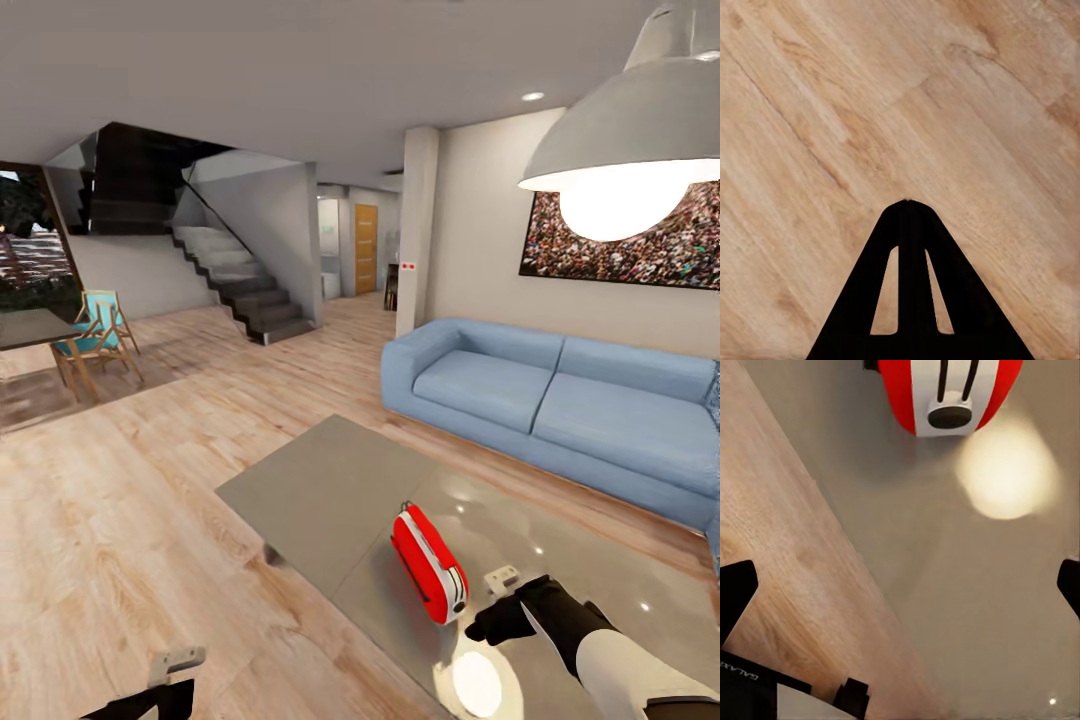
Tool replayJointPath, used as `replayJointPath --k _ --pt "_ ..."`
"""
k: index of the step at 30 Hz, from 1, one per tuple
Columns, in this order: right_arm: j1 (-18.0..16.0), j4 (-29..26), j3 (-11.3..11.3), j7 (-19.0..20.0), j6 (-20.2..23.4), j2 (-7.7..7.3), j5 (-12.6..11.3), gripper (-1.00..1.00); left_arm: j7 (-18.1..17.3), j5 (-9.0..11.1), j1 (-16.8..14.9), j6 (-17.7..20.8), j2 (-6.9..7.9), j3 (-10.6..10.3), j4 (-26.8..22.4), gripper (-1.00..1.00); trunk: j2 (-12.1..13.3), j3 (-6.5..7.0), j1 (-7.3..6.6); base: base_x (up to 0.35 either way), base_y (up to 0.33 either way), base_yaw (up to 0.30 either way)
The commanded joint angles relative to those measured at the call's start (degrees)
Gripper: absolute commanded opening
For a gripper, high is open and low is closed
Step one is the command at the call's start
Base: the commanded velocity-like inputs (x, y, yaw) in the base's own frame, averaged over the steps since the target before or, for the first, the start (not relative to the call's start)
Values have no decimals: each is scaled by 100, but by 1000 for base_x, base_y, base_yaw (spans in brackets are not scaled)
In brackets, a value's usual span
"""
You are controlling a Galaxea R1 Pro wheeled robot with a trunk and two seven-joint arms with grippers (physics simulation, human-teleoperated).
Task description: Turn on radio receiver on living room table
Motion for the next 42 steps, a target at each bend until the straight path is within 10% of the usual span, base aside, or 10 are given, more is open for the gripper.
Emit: replayJointPath --k 1,28,42 --pt "0 0 1 0 0 0 0 100 0 0 1 3 0 0 0 -100 42 18 -23 -317 92 0" --pt "0 362 -1 -351 -298 300 -12 100 -1 -9 3 26 -197 0 9 -100 1124 503 -616 -288 156 0" --pt "281 1915 -9 -1070 -2286 426 -37 100 12 -40 226 12 -184 -8 74 -100 1686 755 -923 -84 42 0"
